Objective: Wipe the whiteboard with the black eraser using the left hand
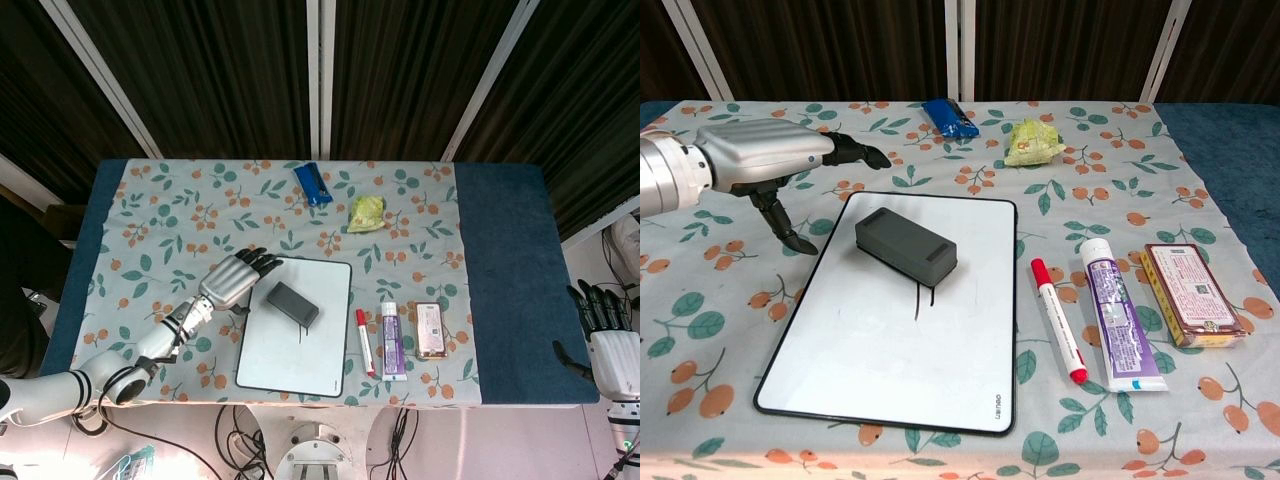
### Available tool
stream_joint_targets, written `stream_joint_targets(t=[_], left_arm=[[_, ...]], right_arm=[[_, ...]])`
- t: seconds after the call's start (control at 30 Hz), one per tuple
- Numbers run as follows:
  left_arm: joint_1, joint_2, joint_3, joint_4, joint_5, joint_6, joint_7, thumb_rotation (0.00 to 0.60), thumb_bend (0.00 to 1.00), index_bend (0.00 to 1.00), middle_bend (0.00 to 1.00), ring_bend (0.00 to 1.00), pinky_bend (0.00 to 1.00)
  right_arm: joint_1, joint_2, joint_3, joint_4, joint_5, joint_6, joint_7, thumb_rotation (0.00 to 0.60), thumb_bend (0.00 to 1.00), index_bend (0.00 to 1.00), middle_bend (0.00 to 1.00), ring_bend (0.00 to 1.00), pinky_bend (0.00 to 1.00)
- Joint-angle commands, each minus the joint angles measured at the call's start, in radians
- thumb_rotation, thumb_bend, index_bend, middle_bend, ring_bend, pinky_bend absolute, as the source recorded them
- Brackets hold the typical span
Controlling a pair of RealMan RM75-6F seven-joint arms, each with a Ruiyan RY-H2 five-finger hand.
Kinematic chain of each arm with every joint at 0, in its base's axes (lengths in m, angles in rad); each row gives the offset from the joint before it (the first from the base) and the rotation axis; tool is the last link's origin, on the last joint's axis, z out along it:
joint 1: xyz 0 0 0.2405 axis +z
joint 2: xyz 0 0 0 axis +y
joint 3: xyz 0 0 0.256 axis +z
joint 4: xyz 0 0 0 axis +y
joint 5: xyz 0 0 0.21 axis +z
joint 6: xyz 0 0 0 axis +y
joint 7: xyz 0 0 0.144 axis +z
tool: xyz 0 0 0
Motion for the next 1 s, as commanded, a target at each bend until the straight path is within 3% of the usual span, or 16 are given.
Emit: stream_joint_targets(t=[0.03, 0.63, 1.0], left_arm=[[-0.001, 0.000, 0.001, -0.003, -0.002, 0.002, 0.003, 0.600, 0.02, 0.11, 0.12, 0.07, 0.20], [-0.012, -0.002, 0.005, -0.017, -0.013, 0.001, 0.012, 0.600, 0.02, 0.12, 0.12, 0.07, 0.20], [-0.031, 0.012, 0.018, -0.084, 0.046, 0.020, 0.018, 0.600, 0.02, 0.14, 0.12, 0.07, 0.20]], right_arm=[[0.000, 0.001, 0.001, 0.001, 0.001, 0.001, 0.002, 0.600, 0.20, 0.00, 0.00, 0.00, 0.00], [0.000, -0.001, 0.006, 0.010, 0.002, 0.006, 0.012, 0.600, 0.20, 0.00, 0.00, 0.00, 0.00], [0.004, -0.006, 0.008, 0.007, 0.001, 0.001, -0.007, 0.600, 0.20, 0.00, 0.00, 0.00, 0.00]])
